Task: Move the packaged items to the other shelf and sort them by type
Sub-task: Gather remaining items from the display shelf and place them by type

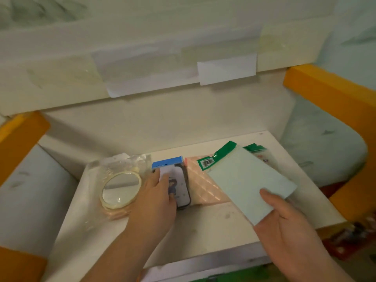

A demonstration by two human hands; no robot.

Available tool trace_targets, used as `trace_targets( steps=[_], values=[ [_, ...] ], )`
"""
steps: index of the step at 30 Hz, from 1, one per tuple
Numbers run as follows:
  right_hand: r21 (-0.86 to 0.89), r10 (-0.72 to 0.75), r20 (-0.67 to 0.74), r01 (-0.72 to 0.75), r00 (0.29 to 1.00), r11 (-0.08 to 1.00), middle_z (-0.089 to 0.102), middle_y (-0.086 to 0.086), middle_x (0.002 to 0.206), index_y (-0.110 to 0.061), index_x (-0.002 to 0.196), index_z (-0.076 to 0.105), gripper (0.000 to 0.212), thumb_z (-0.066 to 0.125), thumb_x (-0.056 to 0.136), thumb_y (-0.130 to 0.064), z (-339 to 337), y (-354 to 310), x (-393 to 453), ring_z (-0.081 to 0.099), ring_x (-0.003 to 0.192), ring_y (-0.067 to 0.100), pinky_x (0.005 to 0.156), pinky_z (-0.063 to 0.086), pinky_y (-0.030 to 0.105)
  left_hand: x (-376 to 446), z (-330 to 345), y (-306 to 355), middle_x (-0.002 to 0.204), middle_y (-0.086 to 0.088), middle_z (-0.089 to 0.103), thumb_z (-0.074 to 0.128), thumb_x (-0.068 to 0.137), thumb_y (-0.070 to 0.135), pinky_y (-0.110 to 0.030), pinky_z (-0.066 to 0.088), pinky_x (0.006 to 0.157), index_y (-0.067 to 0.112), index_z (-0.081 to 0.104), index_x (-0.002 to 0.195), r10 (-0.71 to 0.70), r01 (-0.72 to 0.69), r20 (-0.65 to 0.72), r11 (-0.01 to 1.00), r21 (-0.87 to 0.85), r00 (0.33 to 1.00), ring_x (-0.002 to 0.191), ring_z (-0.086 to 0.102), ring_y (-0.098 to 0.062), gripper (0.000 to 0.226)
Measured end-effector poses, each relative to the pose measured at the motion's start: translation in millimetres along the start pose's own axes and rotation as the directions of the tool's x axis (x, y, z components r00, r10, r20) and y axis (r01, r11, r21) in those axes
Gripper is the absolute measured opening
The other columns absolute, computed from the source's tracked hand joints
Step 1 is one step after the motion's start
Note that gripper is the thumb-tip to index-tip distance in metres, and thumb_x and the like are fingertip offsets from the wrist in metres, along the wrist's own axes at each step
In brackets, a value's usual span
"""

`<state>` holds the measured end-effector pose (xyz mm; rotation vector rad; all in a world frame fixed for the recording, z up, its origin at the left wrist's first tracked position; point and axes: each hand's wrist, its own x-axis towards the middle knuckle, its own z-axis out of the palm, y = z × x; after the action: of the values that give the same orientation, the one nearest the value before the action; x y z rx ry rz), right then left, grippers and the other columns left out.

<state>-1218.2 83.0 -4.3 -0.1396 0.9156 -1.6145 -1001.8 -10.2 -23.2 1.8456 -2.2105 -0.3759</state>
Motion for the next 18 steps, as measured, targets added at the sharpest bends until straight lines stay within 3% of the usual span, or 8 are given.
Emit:
trace_targets(
  steps=[2, 3, 5, 7, 8, 10, 13, 18],
  values=[
    [-0.391, -0.167, -0.088, 0.120, 0.982, 0.913, 0.075, -0.001, 0.107, -0.024, 0.120, 0.063, 0.027, 0.057, 0.096, -0.016, -7.0, -9.6, -0.1, 0.069, 0.103, 0.026, 0.087, 0.056, 0.045, -4.0, 2.2, 8.1, 0.142, 0.005, 0.045, 0.048, 0.095, 0.019, -0.033, 0.048, 0.101, 0.019, 0.050, 0.135, 0.010, -0.010, -0.003, 1.000, 0.012, 1.000, 0.124, 0.052, -0.022, 0.040],
    [-0.608, -0.275, -0.093, 0.164, 0.957, 0.777, 0.075, -0.006, 0.099, -0.025, 0.114, 0.064, 0.018, 0.056, 0.098, -0.020, -12.4, -14.8, 0.6, 0.069, 0.097, 0.020, 0.080, 0.055, 0.038, -5.6, 3.6, 12.5, 0.138, 0.006, 0.047, 0.048, 0.095, 0.019, -0.032, 0.049, 0.099, 0.018, 0.052, 0.130, 0.028, -0.028, -0.002, 1.000, 0.014, 1.000, 0.122, 0.053, -0.021, 0.036],
    [-0.829, -0.461, 0.139, 0.358, 0.876, 0.430, 0.069, -0.014, 0.102, -0.029, 0.115, 0.061, 0.018, 0.052, 0.100, -0.023, -22.9, -27.0, 5.3, 0.065, 0.099, 0.007, 0.075, 0.053, 0.023, -7.5, 4.7, 21.9, 0.132, 0.010, 0.051, 0.049, 0.093, 0.019, -0.034, 0.050, 0.095, 0.021, 0.056, 0.121, 0.082, -0.082, 0.010, 0.997, 0.000, 0.997, 0.121, 0.053, -0.020, 0.028],
    [-0.852, -0.467, 0.468, 0.523, 0.750, -0.014, 0.060, -0.013, 0.129, -0.029, 0.134, 0.053, 0.038, 0.050, 0.099, -0.015, -34.3, -39.9, 17.4, 0.056, 0.117, 0.003, 0.095, 0.049, 0.023, -6.9, 5.6, 31.7, 0.121, 0.015, 0.053, 0.050, 0.091, 0.017, -0.033, 0.049, 0.091, 0.028, 0.056, 0.109, 0.130, -0.129, 0.035, 0.991, -0.038, 0.991, 0.120, 0.052, -0.019, 0.022],
    [-0.809, -0.417, 0.587, 0.517, 0.694, -0.280, 0.054, -0.009, 0.139, -0.025, 0.140, 0.049, 0.048, 0.054, 0.095, -0.009, -39.7, -45.2, 27.8, 0.051, 0.125, 0.007, 0.103, 0.044, 0.029, -5.8, 7.7, 36.4, 0.123, 0.014, 0.054, 0.050, 0.091, 0.016, -0.032, 0.047, 0.093, 0.028, 0.057, 0.111, 0.144, -0.142, 0.049, 0.989, -0.043, 0.988, 0.122, 0.051, -0.018, 0.024],
    [-0.657, -0.294, 0.699, 0.423, 0.652, -0.624, 0.052, -0.001, 0.143, -0.018, 0.142, 0.047, 0.064, 0.066, 0.083, -0.005, -50.7, -51.2, 50.6, 0.049, 0.129, 0.019, 0.105, 0.040, 0.038, -3.6, 11.0, 46.8, 0.147, 0.010, 0.048, 0.051, 0.094, 0.021, -0.031, 0.037, 0.112, 0.022, 0.053, 0.138, 0.160, -0.160, 0.081, 0.987, -0.003, 0.984, 0.138, 0.042, -0.014, 0.045],
    [-0.639, -0.170, 0.621, 0.369, 0.765, -0.675, 0.049, -0.001, 0.147, -0.022, 0.145, 0.045, 0.072, 0.067, 0.078, -0.008, -53.8, -50.2, 71.4, 0.045, 0.134, 0.022, 0.107, 0.038, 0.041, -2.4, 13.3, 63.2, 0.151, 0.007, 0.044, 0.050, 0.095, 0.019, -0.024, 0.033, 0.106, 0.015, 0.053, 0.137, 0.208, -0.209, 0.090, 0.978, 0.001, 0.974, 0.136, 0.041, -0.012, 0.043],
    [-0.565, 0.021, 0.598, 0.440, 0.801, -0.698, 0.023, -0.010, 0.161, -0.031, 0.155, 0.022, 0.062, 0.047, 0.098, -0.040, -72.3, -45.7, 87.7, 0.017, 0.147, 0.013, 0.119, 0.012, 0.033, 2.2, 18.1, 77.7, 0.154, 0.008, 0.041, 0.047, 0.096, 0.027, -0.027, 0.033, 0.113, 0.023, 0.040, 0.148, 0.233, -0.236, 0.086, 0.972, 0.015, 0.969, 0.138, 0.039, -0.011, 0.053]
  ],
)
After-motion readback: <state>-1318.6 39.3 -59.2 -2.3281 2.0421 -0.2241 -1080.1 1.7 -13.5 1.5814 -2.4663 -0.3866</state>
